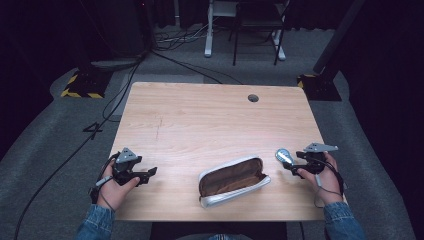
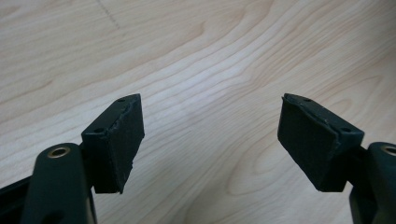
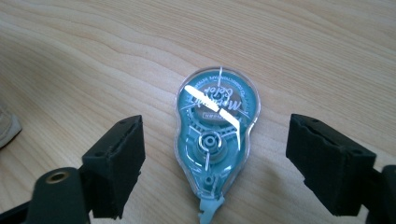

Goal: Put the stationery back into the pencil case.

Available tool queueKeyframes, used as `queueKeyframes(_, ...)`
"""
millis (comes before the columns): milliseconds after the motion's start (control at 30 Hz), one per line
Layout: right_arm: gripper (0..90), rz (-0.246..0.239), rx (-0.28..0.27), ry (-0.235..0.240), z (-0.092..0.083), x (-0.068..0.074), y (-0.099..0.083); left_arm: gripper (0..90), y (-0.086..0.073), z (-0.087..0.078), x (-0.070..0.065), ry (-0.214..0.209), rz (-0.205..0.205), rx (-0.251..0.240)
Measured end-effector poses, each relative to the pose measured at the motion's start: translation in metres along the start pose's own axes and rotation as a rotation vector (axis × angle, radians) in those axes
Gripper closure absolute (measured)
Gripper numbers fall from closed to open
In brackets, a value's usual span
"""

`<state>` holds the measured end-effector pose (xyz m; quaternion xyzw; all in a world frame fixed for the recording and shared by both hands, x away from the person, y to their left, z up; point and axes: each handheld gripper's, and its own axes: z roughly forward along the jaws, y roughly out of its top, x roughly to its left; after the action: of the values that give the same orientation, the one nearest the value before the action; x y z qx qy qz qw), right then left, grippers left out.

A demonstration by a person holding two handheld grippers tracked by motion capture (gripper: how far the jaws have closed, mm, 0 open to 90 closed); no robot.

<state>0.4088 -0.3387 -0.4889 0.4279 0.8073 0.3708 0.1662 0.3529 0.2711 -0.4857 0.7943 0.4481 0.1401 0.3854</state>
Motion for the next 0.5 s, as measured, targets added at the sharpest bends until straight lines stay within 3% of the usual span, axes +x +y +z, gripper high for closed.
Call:
queueKeyframes(100, 22.5, 0.011, 0.005, 0.001, 0.005, 0.001, 0.003, 23.4, -0.005, 0.007, 0.007, 0.014, -0.003, 0.026)
queueKeyframes(133, 23.0, 0.005, 0.006, 0.001, 0.007, 0.001, 0.004, 23.5, -0.006, 0.009, 0.010, 0.026, 0.014, 0.030)
queueKeyframes(233, 24.3, 0.002, 0.014, -0.001, 0.013, 0.003, 0.006, 23.4, -0.009, 0.011, 0.012, 0.028, -0.011, 0.032)
queueKeyframes(500, 31.7, -0.017, 0.055, -0.021, 0.019, 0.006, 0.008, 23.2, -0.010, 0.014, 0.014, 0.051, -0.002, 0.037)
